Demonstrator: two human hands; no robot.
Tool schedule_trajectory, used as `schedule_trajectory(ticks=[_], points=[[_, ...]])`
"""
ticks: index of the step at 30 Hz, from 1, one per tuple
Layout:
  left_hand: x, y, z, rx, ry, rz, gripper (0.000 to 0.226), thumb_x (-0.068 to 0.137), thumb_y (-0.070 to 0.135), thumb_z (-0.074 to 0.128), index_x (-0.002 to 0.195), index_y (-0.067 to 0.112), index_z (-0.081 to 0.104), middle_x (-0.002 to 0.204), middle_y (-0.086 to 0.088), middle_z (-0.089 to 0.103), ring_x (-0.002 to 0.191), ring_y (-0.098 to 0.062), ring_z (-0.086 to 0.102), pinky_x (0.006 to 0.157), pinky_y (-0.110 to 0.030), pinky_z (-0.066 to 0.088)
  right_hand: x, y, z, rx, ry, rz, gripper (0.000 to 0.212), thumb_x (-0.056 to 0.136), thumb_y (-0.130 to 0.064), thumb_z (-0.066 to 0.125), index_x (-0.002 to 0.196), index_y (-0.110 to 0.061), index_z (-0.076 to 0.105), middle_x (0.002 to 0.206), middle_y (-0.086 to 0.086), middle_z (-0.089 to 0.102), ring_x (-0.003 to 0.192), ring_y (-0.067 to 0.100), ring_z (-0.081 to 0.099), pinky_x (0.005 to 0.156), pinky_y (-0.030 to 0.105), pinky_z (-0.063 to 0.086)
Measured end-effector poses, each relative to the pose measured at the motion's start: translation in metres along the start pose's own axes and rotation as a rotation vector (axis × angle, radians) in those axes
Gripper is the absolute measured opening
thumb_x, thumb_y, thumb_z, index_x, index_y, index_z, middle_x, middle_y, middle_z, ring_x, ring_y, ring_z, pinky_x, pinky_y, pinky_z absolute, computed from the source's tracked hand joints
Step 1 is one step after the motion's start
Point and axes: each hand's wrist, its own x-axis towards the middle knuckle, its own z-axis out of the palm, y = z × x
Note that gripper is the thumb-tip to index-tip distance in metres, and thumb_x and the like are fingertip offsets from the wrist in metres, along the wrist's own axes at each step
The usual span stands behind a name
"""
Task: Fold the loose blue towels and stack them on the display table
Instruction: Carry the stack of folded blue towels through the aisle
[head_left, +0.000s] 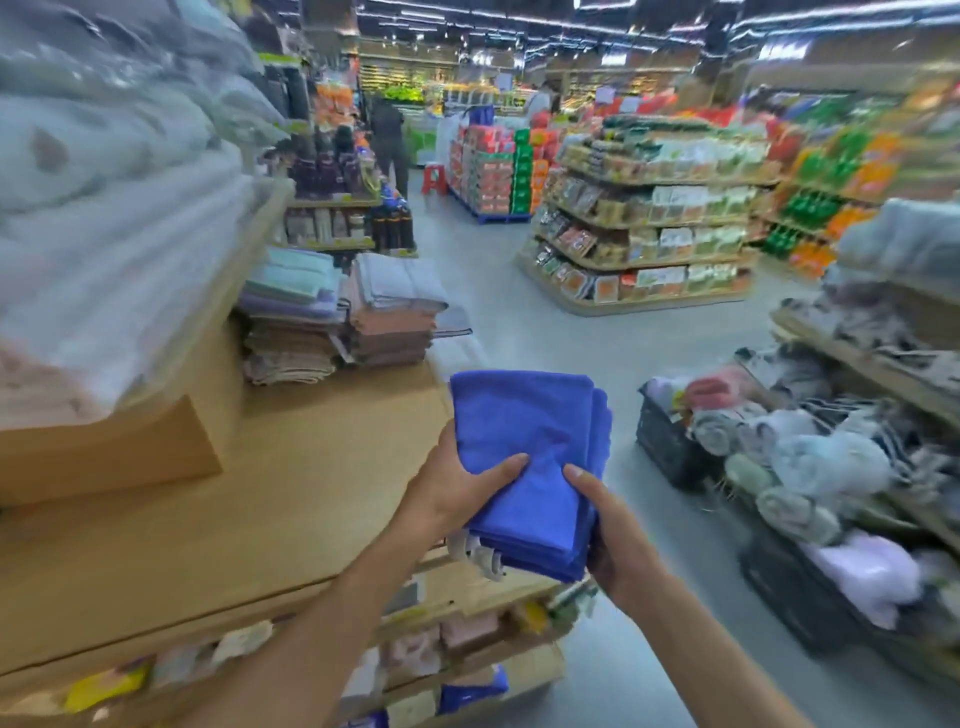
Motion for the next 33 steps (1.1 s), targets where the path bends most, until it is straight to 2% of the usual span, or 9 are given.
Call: schedule_trajectory(ticks=[2, 5, 9, 12, 18, 21, 24, 30, 33], points=[[0.014, 0.029, 0.076, -0.009, -0.054, 0.049, 0.088, 0.052, 0.085, 0.078, 0.128, 0.056, 0.044, 0.12, 0.028, 0.064, 0.106, 0.006, 0.064, 0.096, -0.033, 0.055, 0.001, -0.027, -0.074, 0.015, 0.048, -0.034, 0.077, 0.068, -0.044, 0.088, 0.135, -0.016, 0.061, 0.12, 0.007, 0.075, 0.107, 0.029, 0.073, 0.089, 0.043, 0.058], [0.032, 0.061, 0.179, -0.034, -0.124, 0.05, 0.093, 0.053, 0.084, 0.078, 0.132, 0.05, 0.042, 0.121, 0.027, 0.063, 0.106, 0.003, 0.064, 0.096, -0.036, 0.055, 0.002, -0.061, -0.171, 0.048, 0.114, -0.07, 0.078, 0.067, -0.045, 0.084, 0.135, -0.015, 0.061, 0.122, 0.009, 0.075, 0.109, 0.031, 0.073, 0.09, 0.045, 0.057], [0.061, 0.09, 0.279, -0.02, -0.175, 0.033, 0.097, 0.046, 0.091, 0.073, 0.129, 0.054, 0.039, 0.122, 0.027, 0.061, 0.109, -0.002, 0.065, 0.098, -0.04, 0.054, 0.011, -0.098, -0.265, 0.093, 0.156, -0.097, 0.076, 0.069, -0.044, 0.085, 0.134, -0.014, 0.061, 0.123, 0.011, 0.074, 0.109, 0.033, 0.072, 0.084, 0.043, 0.061], [0.092, 0.106, 0.339, -0.027, -0.198, 0.036, 0.09, 0.045, 0.093, 0.072, 0.122, 0.063, 0.038, 0.119, 0.031, 0.061, 0.107, 0.003, 0.064, 0.096, -0.037, 0.055, 0.032, -0.124, -0.32, 0.09, 0.167, -0.103, 0.072, 0.072, -0.044, 0.084, 0.133, -0.013, 0.063, 0.123, 0.011, 0.074, 0.111, 0.032, 0.072, 0.092, 0.044, 0.058], [0.185, 0.116, 0.426, -0.041, -0.224, 0.02, 0.084, 0.046, 0.093, 0.07, 0.118, 0.067, 0.036, 0.118, 0.034, 0.059, 0.106, 0.003, 0.063, 0.09, -0.031, 0.056, 0.12, -0.174, -0.397, 0.079, 0.189, -0.13, 0.065, 0.078, -0.034, 0.083, 0.134, -0.009, 0.061, 0.125, 0.012, 0.073, 0.114, 0.033, 0.07, 0.104, 0.049, 0.052], [0.249, 0.119, 0.465, -0.071, -0.228, 0.009, 0.09, 0.053, 0.087, 0.074, 0.13, 0.058, 0.037, 0.123, 0.03, 0.059, 0.109, 0.001, 0.063, 0.095, -0.037, 0.056, 0.183, -0.206, -0.428, 0.061, 0.214, -0.133, 0.064, 0.078, -0.03, 0.084, 0.133, -0.007, 0.062, 0.123, 0.014, 0.073, 0.114, 0.034, 0.07, 0.106, 0.052, 0.051], [0.322, 0.123, 0.493, -0.072, -0.225, -0.027, 0.09, 0.056, 0.083, 0.074, 0.133, 0.055, 0.037, 0.125, 0.029, 0.058, 0.111, -0.001, 0.062, 0.097, -0.04, 0.055, 0.255, -0.24, -0.452, 0.052, 0.226, -0.126, 0.064, 0.075, -0.031, 0.085, 0.131, -0.009, 0.063, 0.12, 0.013, 0.075, 0.111, 0.032, 0.072, 0.099, 0.047, 0.055], [0.457, 0.125, 0.515, -0.043, -0.145, -0.072, 0.097, 0.046, 0.095, 0.066, 0.131, 0.058, 0.035, 0.124, 0.031, 0.057, 0.11, -0.001, 0.062, 0.096, -0.04, 0.056, 0.4, -0.297, -0.471, 0.024, 0.164, -0.085, 0.076, 0.063, -0.041, 0.087, 0.129, -0.011, 0.063, 0.118, 0.012, 0.075, 0.108, 0.031, 0.073, 0.083, 0.04, 0.06], [0.532, 0.111, 0.517, -0.041, -0.063, -0.103, 0.089, 0.051, 0.092, 0.069, 0.127, 0.061, 0.035, 0.122, 0.033, 0.056, 0.109, 0.002, 0.061, 0.095, -0.037, 0.056, 0.487, -0.319, -0.47, -0.01, 0.09, -0.059, 0.077, 0.065, -0.04, 0.086, 0.132, -0.011, 0.062, 0.12, 0.013, 0.075, 0.11, 0.034, 0.072, 0.093, 0.047, 0.058]])
